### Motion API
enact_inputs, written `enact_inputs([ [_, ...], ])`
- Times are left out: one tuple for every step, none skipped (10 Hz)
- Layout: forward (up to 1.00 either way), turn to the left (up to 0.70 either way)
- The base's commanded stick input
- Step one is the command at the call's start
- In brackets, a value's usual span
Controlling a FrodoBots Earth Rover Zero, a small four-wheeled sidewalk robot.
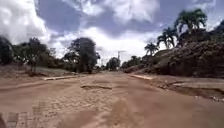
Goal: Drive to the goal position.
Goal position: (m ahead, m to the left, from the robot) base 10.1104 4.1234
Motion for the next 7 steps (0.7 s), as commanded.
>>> enact_inputs([
  [1.0,-0.27],
  [1.0,-0.27],
  [1.0,-0.27],
  [1.0,-0.27],
  [1.0,-0.27],
  [1.0,-0.27],
  [1.0,-0.27],
])
